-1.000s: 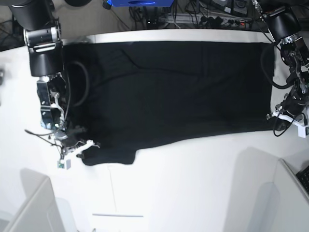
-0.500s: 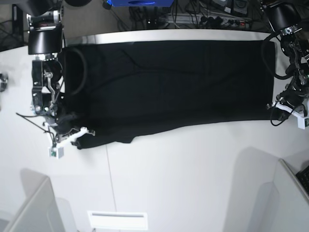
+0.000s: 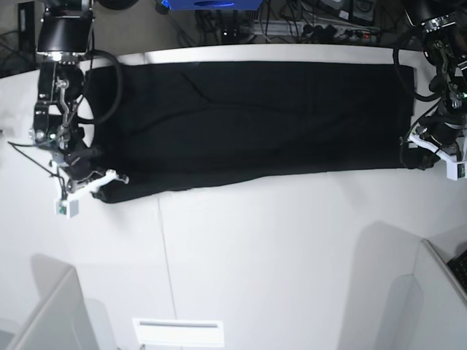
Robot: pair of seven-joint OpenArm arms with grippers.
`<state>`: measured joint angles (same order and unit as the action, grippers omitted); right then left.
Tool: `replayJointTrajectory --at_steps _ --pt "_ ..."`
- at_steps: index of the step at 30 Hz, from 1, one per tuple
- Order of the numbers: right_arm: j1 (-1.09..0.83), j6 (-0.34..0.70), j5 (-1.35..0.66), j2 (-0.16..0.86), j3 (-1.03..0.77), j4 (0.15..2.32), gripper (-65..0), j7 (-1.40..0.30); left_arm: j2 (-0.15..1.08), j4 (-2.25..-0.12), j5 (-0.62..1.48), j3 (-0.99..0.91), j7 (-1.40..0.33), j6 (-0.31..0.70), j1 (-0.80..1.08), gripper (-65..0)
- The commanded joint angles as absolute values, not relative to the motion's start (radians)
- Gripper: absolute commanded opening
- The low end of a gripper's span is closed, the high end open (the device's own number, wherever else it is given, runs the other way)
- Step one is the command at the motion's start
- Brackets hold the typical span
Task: Fold the T-shirt properly
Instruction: 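Lift the hem with both grippers and fold it toward the collar edge, then open both grippers and release the folded hem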
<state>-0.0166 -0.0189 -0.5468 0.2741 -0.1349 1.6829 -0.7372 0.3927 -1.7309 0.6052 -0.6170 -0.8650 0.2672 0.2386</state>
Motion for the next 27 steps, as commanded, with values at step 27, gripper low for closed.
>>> replayJointTrajectory --at_steps 27 --pt "-0.289 -0.016 -0.556 0.193 -0.274 1.998 -65.0 -0.862 0.418 -1.842 0.596 -0.674 -0.845 0.263 0.384 -65.0"
